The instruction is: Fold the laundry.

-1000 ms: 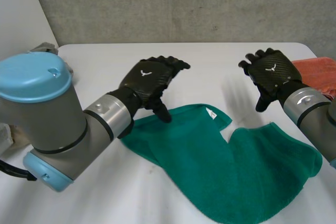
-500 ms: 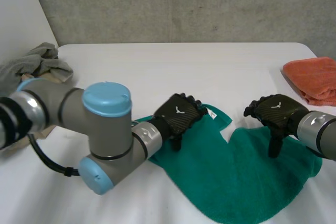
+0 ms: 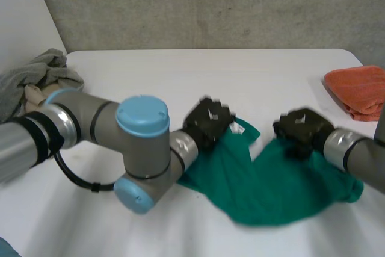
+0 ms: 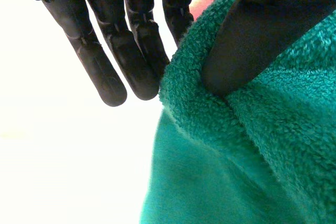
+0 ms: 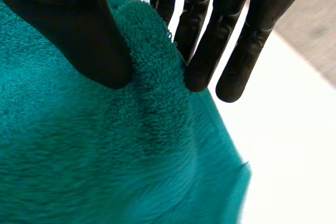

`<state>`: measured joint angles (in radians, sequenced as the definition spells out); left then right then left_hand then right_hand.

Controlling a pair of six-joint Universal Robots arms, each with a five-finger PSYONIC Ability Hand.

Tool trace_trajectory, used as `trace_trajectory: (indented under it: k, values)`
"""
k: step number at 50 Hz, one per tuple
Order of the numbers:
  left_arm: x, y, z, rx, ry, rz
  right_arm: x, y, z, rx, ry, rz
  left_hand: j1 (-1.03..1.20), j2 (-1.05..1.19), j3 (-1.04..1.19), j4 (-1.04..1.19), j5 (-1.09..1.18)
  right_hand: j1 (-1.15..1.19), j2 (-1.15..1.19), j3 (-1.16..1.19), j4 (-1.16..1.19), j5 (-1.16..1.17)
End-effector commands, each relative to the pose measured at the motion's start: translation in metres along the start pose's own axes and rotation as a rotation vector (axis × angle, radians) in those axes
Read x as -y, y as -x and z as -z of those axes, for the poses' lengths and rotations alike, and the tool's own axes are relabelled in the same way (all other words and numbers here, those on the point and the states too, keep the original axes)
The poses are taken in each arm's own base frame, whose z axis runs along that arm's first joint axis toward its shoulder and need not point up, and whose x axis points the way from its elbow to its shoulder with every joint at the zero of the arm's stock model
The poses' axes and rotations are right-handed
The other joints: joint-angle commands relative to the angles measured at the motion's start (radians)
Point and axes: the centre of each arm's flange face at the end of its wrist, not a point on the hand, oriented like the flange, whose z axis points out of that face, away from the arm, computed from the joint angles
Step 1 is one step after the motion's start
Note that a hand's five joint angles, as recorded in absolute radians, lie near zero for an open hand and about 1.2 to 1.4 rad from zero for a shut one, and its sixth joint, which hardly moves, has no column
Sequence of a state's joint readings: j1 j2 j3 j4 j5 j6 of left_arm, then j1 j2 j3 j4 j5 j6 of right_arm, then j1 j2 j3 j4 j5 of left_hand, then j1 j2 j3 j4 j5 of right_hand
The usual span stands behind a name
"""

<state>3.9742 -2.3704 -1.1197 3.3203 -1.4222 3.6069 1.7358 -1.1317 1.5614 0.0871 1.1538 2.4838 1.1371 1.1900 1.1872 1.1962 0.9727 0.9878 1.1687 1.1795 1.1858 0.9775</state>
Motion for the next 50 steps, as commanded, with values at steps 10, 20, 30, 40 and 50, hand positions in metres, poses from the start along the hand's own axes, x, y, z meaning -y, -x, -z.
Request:
trace_trajectory:
  k: [10,20,30,40,50]
  values:
    - [0.116,0.136,0.010,0.590,-0.398,-0.022,0.153,-0.073,0.010,-0.456,-0.687,0.078,0.259,0.206,0.209,0.200,0.249,0.408,0.228,0.217,0.211,0.244]
    - [0.054,0.092,0.044,0.477,-0.172,-0.001,0.116,-0.015,0.009,-0.305,-0.559,0.036,0.259,0.206,0.209,0.200,0.249,0.408,0.228,0.217,0.211,0.244]
    - [-0.017,0.028,0.079,0.291,0.120,0.018,0.031,0.032,-0.022,-0.157,-0.264,0.025,-0.212,-0.265,-0.262,-0.271,-0.223,0.408,0.228,0.217,0.211,0.244]
    - [-0.004,0.030,0.111,0.252,0.210,0.068,0.011,0.043,-0.016,-0.111,-0.163,0.059,-0.653,-0.706,-0.704,-0.713,-0.664,0.408,0.228,0.217,0.211,0.244]
    - [0.019,0.094,0.104,0.421,0.114,0.178,0.006,0.047,-0.014,-0.097,-0.148,0.051,-0.786,-0.838,-0.836,-0.845,-0.796,0.408,0.228,0.217,0.211,0.244]
